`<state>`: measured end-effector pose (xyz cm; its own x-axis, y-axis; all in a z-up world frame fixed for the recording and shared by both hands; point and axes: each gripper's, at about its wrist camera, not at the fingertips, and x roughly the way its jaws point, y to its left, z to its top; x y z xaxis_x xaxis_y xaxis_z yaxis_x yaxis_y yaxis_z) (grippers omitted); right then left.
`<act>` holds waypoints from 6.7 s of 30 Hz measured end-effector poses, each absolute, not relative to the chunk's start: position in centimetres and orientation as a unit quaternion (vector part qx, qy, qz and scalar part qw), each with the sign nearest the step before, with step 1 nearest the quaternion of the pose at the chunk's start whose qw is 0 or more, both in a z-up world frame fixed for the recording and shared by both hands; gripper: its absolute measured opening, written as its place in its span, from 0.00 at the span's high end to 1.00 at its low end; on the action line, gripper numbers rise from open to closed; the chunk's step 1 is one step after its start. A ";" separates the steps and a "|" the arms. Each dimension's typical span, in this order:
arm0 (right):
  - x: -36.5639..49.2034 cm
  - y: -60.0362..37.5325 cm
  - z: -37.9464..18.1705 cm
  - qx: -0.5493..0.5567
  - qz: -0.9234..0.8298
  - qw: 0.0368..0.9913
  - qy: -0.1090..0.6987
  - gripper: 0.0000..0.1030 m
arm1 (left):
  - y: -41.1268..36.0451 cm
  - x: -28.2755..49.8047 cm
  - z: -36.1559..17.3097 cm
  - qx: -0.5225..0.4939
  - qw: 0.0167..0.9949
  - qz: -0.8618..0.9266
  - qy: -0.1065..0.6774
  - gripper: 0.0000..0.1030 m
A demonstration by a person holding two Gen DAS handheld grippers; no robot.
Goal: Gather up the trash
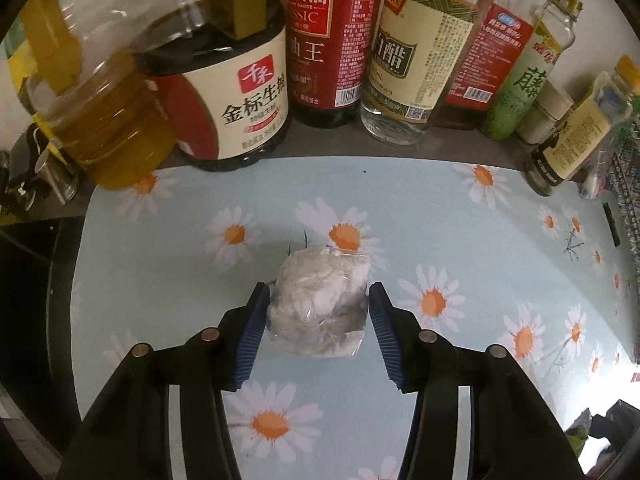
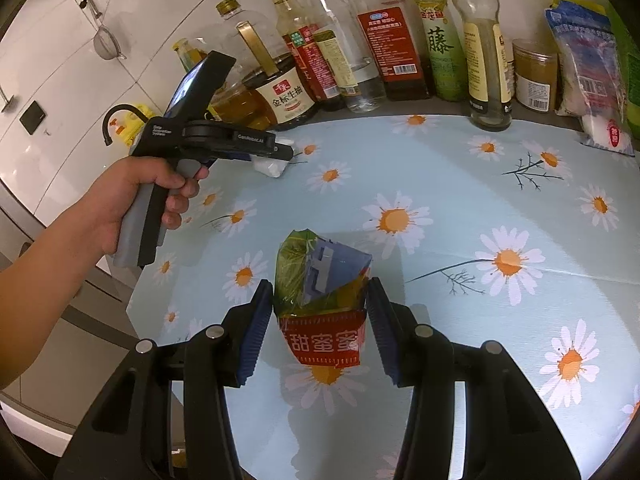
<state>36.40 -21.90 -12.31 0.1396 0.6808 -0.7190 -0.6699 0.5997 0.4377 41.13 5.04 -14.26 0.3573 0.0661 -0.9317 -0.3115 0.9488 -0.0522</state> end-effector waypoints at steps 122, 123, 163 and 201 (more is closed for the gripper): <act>9.3 -21.2 -13.2 0.053 0.333 0.777 0.532 0.36 | 0.7 2.1 -15.0 -0.182 0.795 -0.015 0.578 0.37; 9.4 -21.6 -11.9 0.050 0.339 0.782 0.520 0.36 | 0.5 2.1 -14.1 -0.183 0.800 -0.014 0.571 0.35; 8.5 -27.2 5.8 0.027 0.380 0.857 0.346 0.05 | -3.5 -1.3 5.3 -0.116 0.910 0.060 0.394 0.07; 8.4 -28.5 5.0 0.038 0.365 0.857 0.362 0.05 | -4.2 -0.9 5.4 -0.106 0.914 0.053 0.389 0.07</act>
